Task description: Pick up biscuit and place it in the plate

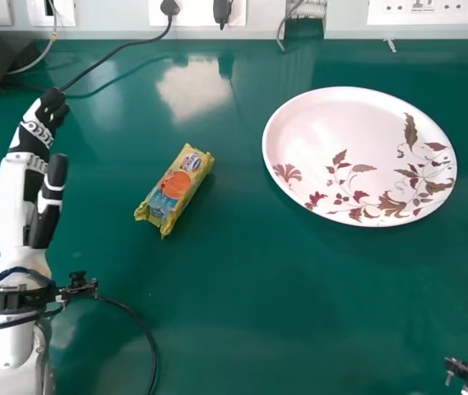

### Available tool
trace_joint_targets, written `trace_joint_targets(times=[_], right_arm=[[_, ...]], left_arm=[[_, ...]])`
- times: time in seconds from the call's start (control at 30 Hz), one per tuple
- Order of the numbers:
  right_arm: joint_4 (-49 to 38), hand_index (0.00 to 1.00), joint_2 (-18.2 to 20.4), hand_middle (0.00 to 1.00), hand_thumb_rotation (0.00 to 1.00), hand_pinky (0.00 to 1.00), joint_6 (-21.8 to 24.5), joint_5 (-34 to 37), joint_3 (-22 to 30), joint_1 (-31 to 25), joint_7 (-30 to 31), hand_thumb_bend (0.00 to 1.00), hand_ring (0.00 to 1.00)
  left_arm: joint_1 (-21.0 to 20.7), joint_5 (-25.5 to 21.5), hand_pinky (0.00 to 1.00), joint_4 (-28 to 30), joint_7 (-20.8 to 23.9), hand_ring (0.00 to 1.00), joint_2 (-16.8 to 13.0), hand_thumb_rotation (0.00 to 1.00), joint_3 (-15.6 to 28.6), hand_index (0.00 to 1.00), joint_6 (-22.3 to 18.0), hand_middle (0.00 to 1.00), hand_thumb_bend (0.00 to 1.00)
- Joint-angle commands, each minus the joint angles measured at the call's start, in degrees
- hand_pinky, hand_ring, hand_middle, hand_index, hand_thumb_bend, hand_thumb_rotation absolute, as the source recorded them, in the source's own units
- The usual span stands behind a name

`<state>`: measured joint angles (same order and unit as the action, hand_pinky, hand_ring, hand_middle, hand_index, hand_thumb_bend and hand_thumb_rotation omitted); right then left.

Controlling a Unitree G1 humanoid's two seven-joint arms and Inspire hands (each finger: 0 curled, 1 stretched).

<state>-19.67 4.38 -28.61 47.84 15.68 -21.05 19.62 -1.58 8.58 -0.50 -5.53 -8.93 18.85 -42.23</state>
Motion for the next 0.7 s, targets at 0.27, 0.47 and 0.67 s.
trace_joint_targets(times=[0.27,0.47,0.67], right_arm=[[-0.1,0.97,2.0,1.0,0.57,0.97,-0.2,0.6,0.5,0.3,0.2,1.0,1.0],[-0.7,0.98,1.9,1.0,0.54,0.97,0.0,0.8,0.5,-0.1,0.0,1.0,1.0],[-0.9,0.98,2.0,1.0,0.51,0.98,-0.1,0.5,0.7,-0.2,-0.4,1.0,1.0]], left_arm=[[2.1,13.0,1.0,6.5,6.3,0.96,-2.2,0.67,-2.4,0.97,7.2,0.97,1.0],[3.9,14.0,1.0,11.0,6.6,0.95,-2.5,0.67,-4.4,0.97,11.8,0.96,1.0],[5.3,14.9,0.99,14.8,6.5,0.94,-2.6,0.68,-6.0,0.96,16.2,0.96,1.0]])
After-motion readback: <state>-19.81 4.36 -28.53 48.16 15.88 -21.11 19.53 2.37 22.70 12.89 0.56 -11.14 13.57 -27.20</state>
